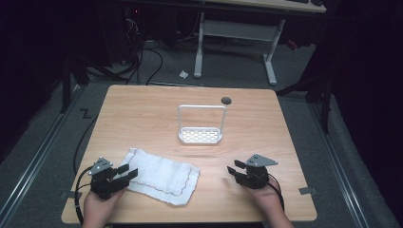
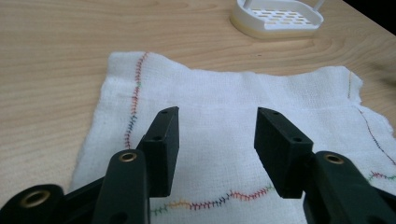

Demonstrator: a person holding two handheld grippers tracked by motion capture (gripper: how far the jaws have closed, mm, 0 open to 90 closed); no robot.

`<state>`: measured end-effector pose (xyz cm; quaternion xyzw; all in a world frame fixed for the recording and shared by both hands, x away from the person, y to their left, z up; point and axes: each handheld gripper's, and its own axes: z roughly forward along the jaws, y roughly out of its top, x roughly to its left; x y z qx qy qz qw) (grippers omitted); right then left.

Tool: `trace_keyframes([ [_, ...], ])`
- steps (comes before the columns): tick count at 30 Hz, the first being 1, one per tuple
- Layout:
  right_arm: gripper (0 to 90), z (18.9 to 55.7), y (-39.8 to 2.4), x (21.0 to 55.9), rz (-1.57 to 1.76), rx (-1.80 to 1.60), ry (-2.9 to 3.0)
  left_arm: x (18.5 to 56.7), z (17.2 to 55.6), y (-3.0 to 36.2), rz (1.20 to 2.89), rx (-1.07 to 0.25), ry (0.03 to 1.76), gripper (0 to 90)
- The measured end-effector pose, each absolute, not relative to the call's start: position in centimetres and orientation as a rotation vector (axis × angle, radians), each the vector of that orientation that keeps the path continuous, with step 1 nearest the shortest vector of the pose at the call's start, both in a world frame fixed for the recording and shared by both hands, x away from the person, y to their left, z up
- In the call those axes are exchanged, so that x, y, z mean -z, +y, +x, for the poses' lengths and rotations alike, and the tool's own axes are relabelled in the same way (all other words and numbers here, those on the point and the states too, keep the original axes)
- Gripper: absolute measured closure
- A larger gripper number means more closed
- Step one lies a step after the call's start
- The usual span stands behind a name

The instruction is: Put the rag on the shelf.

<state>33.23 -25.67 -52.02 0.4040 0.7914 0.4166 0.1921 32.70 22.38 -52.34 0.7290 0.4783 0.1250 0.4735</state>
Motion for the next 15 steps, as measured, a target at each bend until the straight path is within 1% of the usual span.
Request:
trace_keyframes([
  [5, 57.4, 33.3, -25.4, 52.1, 1.121, -1.164, 2.24, 52.6, 32.6, 21.5, 1.824, -0.309, 1.145, 48.9],
  [12, 57.9, 33.5, -24.9, 52.2, 1.124, -1.173, 2.252, 52.9, 32.6, 21.9, 1.823, -0.281, 1.168, 47.9],
  [13, 58.1, 33.6, -24.7, 52.3, 1.116, -1.17, 2.259, 52.9, 32.6, 22.0, 1.826, -0.274, 1.167, 48.1],
  [15, 59.1, 33.5, -24.1, 52.4, 1.096, -1.165, 2.28, 52.9, 32.7, 21.8, 1.864, -0.267, 1.173, 53.5],
])
